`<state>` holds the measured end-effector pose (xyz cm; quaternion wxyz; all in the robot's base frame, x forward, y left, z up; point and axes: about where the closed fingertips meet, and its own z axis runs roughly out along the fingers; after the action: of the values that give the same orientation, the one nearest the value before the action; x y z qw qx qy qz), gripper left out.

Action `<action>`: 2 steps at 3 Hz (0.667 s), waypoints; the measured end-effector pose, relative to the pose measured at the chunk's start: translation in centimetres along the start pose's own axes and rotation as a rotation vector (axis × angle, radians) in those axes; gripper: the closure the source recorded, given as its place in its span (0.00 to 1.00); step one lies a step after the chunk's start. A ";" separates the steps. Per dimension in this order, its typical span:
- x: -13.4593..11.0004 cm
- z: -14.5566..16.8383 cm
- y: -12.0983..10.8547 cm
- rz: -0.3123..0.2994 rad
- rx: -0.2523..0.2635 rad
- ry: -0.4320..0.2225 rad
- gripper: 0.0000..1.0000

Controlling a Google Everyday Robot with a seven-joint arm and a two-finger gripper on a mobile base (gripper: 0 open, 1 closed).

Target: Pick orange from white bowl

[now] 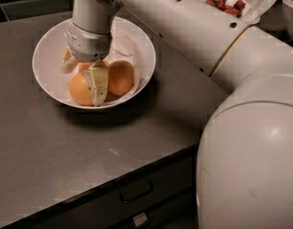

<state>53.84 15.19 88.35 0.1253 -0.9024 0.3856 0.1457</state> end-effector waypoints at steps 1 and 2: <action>0.1 0.5 0.0 0.003 -0.014 0.016 0.23; 0.2 0.7 0.1 0.007 -0.020 0.023 0.23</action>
Offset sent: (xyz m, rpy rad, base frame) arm -0.0081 -0.0129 -0.0099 -0.0875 0.0226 0.0052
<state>53.82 15.24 87.62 0.1116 -0.9039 0.3885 0.1397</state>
